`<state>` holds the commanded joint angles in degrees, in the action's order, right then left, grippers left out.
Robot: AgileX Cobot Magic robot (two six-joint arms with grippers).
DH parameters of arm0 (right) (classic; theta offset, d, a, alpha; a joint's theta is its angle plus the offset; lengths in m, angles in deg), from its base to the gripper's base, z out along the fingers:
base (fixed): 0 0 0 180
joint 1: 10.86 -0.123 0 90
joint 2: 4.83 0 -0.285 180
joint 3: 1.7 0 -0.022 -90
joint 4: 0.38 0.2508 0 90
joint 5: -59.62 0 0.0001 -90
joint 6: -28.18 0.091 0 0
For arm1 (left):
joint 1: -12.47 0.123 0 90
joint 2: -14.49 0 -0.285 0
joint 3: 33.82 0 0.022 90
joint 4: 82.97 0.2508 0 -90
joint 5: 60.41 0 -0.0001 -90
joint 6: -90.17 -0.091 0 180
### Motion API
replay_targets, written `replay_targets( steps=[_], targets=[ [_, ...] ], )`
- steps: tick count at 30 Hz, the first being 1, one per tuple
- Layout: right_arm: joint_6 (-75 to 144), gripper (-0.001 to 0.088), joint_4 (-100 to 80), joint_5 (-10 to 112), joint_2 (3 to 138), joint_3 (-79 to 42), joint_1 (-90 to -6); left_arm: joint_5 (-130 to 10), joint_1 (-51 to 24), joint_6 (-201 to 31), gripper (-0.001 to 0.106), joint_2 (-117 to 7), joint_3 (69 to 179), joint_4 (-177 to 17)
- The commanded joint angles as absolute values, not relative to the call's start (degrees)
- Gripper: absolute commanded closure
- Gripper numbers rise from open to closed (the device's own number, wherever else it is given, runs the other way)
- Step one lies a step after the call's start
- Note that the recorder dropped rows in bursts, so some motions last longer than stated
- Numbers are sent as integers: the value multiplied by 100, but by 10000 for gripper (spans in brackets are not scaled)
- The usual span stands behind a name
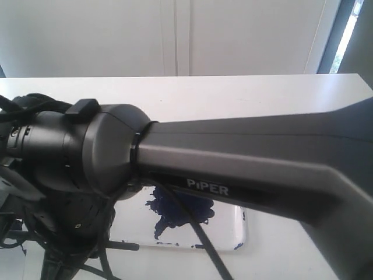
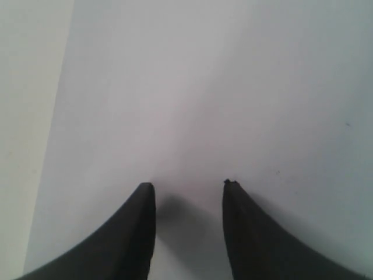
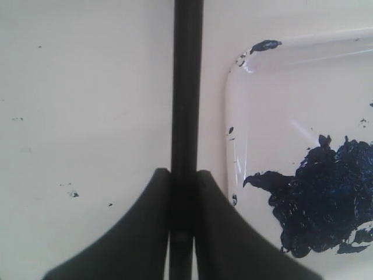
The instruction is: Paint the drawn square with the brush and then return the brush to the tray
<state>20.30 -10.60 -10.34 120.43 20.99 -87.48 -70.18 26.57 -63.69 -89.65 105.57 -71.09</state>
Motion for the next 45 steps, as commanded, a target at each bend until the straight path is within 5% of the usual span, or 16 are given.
replay_targets(
  steps=[45],
  targets=[
    [2043, 868, -1838, -699, 12532, 2099, -8748, -7070, 2433, -6531, 613, -9096, 10557, -7261]
  ],
)
